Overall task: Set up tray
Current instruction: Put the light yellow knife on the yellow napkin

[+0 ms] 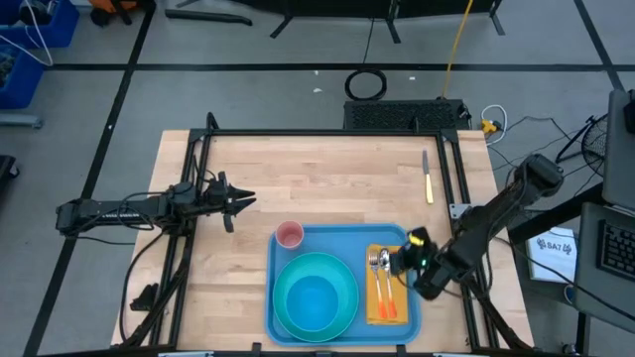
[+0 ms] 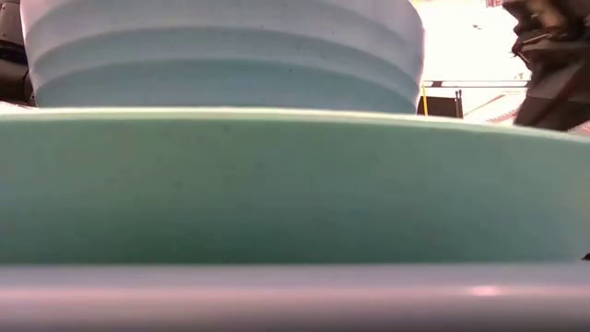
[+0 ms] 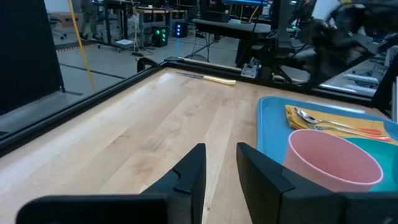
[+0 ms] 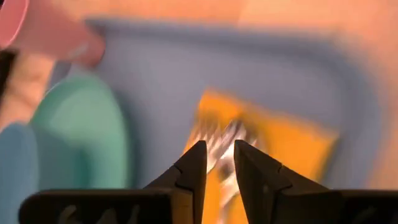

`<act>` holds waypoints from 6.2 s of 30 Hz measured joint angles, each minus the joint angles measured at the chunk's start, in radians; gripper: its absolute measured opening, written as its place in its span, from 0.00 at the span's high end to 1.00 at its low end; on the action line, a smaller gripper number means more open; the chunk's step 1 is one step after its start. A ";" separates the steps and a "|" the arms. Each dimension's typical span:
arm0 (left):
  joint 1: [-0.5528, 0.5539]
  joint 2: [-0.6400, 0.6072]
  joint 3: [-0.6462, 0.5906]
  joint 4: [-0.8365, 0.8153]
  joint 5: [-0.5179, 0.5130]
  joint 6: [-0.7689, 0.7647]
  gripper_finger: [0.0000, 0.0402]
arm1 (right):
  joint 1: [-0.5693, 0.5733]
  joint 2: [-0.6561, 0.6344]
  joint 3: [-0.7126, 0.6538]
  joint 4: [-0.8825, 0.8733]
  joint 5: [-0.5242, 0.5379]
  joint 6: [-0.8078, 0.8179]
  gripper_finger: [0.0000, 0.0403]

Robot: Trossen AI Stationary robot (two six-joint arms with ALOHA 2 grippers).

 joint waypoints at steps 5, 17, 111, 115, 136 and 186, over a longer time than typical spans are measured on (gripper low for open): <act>0.000 0.000 0.000 0.002 0.000 0.000 0.77 | -0.151 -0.139 0.000 -0.289 -0.043 -0.160 0.82; 0.000 0.000 0.000 0.002 0.000 0.000 0.77 | -0.775 -0.373 0.000 -0.601 -0.122 -0.754 0.82; 0.000 0.000 0.000 0.002 0.000 0.000 0.77 | -0.781 -0.635 -0.299 -0.082 -0.674 -0.700 0.87; 0.000 0.000 0.000 0.002 0.000 0.000 0.77 | -0.550 -0.627 -0.299 -0.072 -0.620 -0.463 0.87; 0.000 0.000 0.000 0.002 0.000 0.000 0.77 | -0.050 -0.157 0.054 -0.024 -0.364 -0.075 0.87; 0.000 0.000 0.000 0.002 0.000 0.000 0.77 | 0.046 0.375 0.354 -0.187 -0.593 0.311 0.87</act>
